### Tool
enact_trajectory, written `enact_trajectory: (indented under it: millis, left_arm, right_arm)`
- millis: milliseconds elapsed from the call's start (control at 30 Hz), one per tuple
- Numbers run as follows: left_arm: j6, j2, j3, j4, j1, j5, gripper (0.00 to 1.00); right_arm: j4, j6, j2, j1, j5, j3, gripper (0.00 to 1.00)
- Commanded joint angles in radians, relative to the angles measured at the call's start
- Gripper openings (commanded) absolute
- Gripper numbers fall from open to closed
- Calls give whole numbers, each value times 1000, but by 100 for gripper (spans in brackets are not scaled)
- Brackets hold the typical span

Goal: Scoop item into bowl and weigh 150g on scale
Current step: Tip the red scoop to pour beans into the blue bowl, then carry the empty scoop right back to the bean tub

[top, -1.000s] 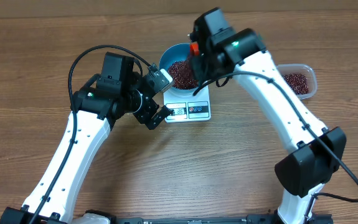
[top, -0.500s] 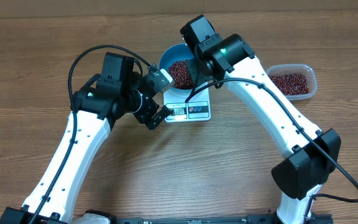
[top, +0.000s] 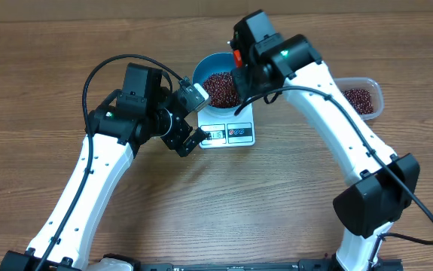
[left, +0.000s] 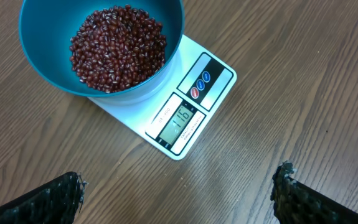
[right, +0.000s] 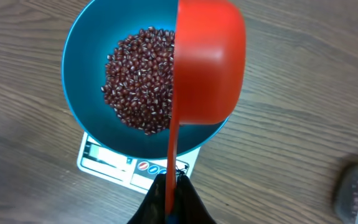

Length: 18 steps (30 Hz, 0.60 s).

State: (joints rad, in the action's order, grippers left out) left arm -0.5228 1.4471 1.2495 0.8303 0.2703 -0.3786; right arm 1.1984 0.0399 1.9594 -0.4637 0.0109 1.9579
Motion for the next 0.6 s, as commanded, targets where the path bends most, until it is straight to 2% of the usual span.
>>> enact_trajectory:
  millis: [0, 233, 567]
  left_arm:
    - [14, 4, -4, 0, -2, -6, 99]
    - [14, 4, -4, 0, -2, -6, 100]
    - [14, 4, -4, 0, -2, -6, 100]
  right_arm:
    - [9, -16, -95, 77, -126, 28, 4]
    - [122, -101, -193, 298, -269, 28, 4]
    - [254, -128, -207, 634, -274, 14, 4]
